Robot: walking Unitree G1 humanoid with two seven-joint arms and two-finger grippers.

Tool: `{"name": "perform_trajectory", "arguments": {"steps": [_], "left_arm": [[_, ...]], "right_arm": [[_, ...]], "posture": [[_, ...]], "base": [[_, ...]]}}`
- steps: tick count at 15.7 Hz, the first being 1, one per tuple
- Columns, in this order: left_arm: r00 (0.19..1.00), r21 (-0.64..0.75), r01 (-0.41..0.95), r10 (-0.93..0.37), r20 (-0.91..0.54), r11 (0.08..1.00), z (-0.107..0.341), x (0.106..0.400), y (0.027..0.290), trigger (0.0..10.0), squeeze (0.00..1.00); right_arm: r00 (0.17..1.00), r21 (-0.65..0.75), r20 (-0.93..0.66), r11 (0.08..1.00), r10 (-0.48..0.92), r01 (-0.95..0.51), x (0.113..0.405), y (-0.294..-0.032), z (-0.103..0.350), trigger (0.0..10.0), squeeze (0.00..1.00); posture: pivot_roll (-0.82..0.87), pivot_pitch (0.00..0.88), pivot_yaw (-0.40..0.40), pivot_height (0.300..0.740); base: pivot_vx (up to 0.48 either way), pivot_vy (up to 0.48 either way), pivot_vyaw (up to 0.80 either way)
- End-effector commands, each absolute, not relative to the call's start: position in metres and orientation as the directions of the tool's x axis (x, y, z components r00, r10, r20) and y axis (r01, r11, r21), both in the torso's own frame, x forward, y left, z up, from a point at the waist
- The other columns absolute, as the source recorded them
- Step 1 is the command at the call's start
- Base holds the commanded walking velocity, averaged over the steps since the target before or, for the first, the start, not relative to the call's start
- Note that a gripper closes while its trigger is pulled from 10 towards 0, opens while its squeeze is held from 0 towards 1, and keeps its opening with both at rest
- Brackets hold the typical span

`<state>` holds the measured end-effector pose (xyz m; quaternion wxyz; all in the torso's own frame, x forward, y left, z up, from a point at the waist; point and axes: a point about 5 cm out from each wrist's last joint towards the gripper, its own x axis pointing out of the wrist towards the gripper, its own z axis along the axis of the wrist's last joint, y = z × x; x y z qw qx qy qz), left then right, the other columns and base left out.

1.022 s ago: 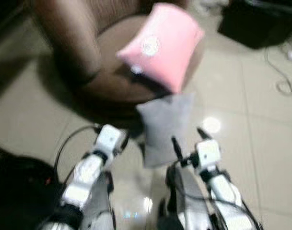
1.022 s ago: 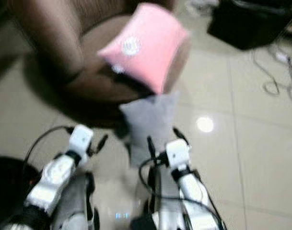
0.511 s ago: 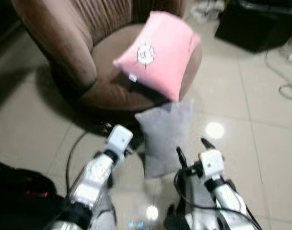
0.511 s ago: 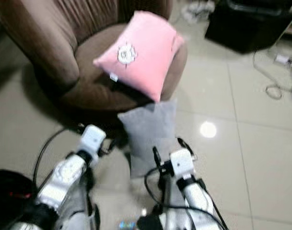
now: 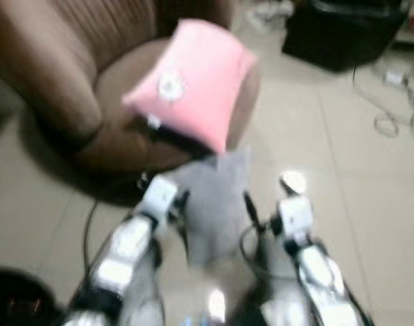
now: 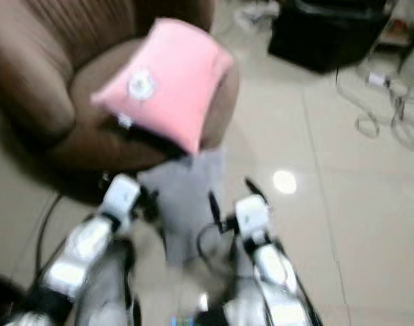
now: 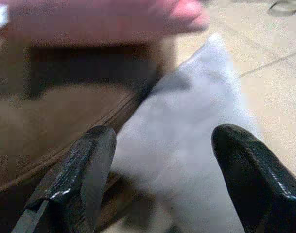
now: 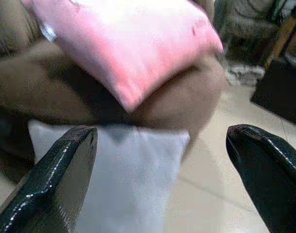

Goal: Move the pillow to the sofa from floor

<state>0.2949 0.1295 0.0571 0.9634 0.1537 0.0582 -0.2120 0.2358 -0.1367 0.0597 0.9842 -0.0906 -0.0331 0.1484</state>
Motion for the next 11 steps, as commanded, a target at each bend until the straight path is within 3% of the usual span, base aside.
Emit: {"name": "perform_trajectory", "arguments": {"steps": [1,11], "left_arm": [[0.892,0.265,0.447,-0.407,-0.196,0.854,0.052,0.29,0.125,10.0,0.0],[0.901,0.277,0.428,-0.382,-0.205,0.86,0.049,0.288,0.129,10.0,0.0]], "right_arm": [[0.961,-0.178,-0.008,0.945,0.277,-0.274,0.232,-0.142,0.052,10.0,0.0],[0.961,-0.178,-0.04,0.945,0.273,-0.276,0.227,-0.145,0.042,10.0,0.0]], "posture": [[0.0,0.197,-0.035,0.463],[0.0,0.211,-0.039,0.459]], "base": [[0.0,0.0,0.0],[0.0,0.0,0.0]]}}
